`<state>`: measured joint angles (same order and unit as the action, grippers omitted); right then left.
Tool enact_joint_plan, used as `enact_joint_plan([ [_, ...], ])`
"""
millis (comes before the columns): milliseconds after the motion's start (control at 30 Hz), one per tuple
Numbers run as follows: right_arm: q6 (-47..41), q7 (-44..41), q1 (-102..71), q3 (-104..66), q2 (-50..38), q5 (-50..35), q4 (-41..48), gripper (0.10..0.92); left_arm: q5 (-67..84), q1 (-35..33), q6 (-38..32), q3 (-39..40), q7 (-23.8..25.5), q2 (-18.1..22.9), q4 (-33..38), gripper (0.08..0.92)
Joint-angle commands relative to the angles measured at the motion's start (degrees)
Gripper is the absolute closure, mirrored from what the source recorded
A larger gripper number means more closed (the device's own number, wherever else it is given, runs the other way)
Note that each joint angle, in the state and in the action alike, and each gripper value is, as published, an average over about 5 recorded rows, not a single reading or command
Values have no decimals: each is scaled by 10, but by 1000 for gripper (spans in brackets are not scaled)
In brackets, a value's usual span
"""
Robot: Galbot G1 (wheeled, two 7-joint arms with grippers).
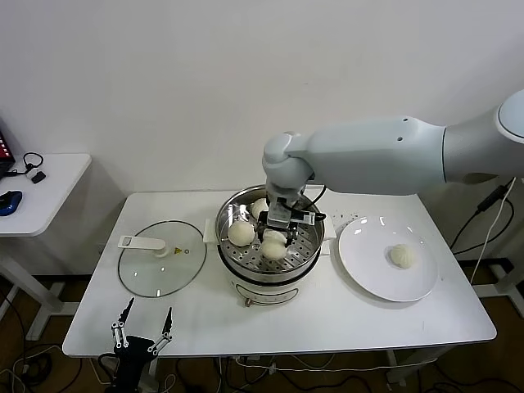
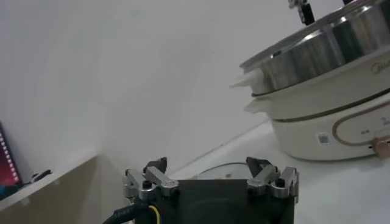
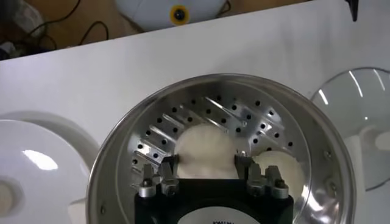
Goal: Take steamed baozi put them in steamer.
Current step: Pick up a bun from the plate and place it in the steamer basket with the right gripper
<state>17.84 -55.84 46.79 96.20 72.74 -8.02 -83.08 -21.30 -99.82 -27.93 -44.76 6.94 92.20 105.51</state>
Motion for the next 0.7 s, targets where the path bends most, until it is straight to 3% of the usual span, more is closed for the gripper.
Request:
enact_joint_plan([
  [33, -5, -4, -35, -4, 23, 4, 28, 387, 1, 2, 2, 0, 1, 28, -1, 177],
  [467, -3, -6, -30, 1, 36, 2, 33, 376, 2, 6, 1, -2, 1, 28, -4, 177],
  [700, -2, -5, -11, 1, 26, -9, 36, 233, 2, 4, -1, -2, 1, 28, -3, 177],
])
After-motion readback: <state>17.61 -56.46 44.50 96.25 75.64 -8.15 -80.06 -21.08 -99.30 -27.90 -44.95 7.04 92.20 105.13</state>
